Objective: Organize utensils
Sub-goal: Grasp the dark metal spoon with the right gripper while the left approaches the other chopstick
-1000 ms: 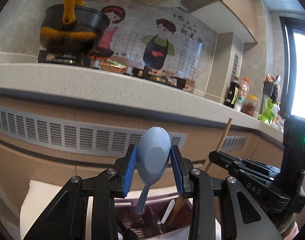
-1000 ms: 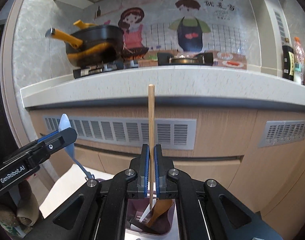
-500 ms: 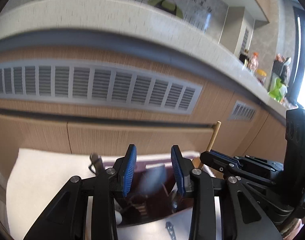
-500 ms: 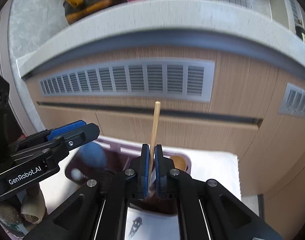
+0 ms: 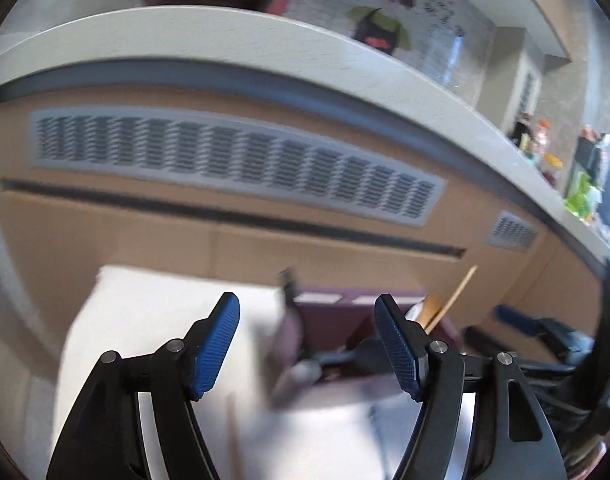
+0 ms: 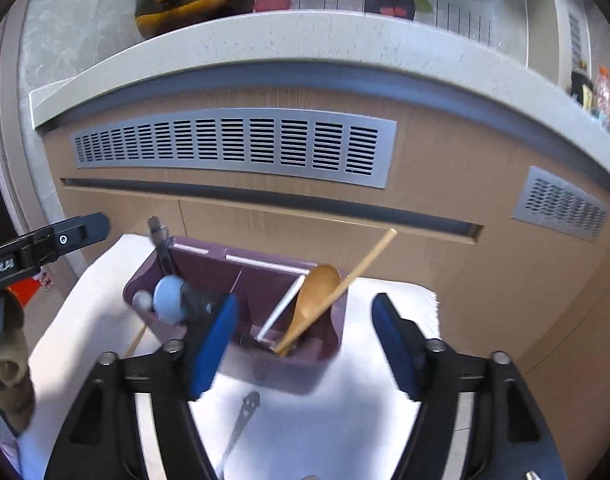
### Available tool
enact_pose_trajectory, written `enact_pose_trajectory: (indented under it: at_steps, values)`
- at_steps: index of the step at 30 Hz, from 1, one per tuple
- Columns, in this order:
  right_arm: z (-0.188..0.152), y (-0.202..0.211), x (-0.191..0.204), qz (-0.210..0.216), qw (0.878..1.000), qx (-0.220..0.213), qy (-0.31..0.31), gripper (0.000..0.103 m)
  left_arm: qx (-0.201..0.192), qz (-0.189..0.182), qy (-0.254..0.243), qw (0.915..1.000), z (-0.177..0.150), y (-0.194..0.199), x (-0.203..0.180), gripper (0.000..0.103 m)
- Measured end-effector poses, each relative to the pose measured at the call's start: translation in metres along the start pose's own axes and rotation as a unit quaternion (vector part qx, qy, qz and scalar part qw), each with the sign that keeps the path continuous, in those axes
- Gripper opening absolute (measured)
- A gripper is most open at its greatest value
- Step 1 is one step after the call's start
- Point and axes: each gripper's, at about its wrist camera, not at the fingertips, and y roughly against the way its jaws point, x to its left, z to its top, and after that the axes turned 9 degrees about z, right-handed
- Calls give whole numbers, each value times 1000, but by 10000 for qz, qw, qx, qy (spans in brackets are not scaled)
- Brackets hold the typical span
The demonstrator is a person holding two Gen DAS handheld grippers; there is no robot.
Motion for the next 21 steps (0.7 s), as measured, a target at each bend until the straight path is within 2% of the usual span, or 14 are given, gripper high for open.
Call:
enact_pose_trajectory:
  at_steps: [3, 8, 12, 15, 16, 17, 18, 20, 21]
  values:
    - [-14, 8, 14, -99, 9997, 88, 222, 93, 261, 226, 68, 9994, -19, 7, 21, 73]
    - [-51, 5, 41, -338, 9959, 458, 697, 99, 853, 439, 12, 9954, -61, 2, 43, 75]
    - [-86, -5, 47, -44, 9937, 961, 584, 99, 1313, 455, 37, 9903, -96, -1, 56, 75]
    - [-110, -7, 51, 305, 9921, 1195, 220, 98, 1434, 455, -9, 9886, -111, 2, 57, 75]
    - [-116, -7, 53, 361, 9920, 1205, 108, 95, 1455, 457, -33, 9883, -116, 5, 57, 75]
    - [-122, -7, 56, 385, 9917, 1230, 21, 84, 1455, 463, -57, 9883, -119, 8, 57, 75]
    - [-126, -9, 57, 402, 9910, 1276, -71, 65, 1446, 469, -89, 9883, -122, 11, 56, 75]
    - [-132, -14, 55, 515, 9879, 1424, -334, 44, 1428, 502, -190, 9883, -128, 17, 53, 77]
    - [-135, -19, 54, 597, 9854, 1508, -522, 42, 1429, 523, -233, 9881, -131, 19, 52, 78]
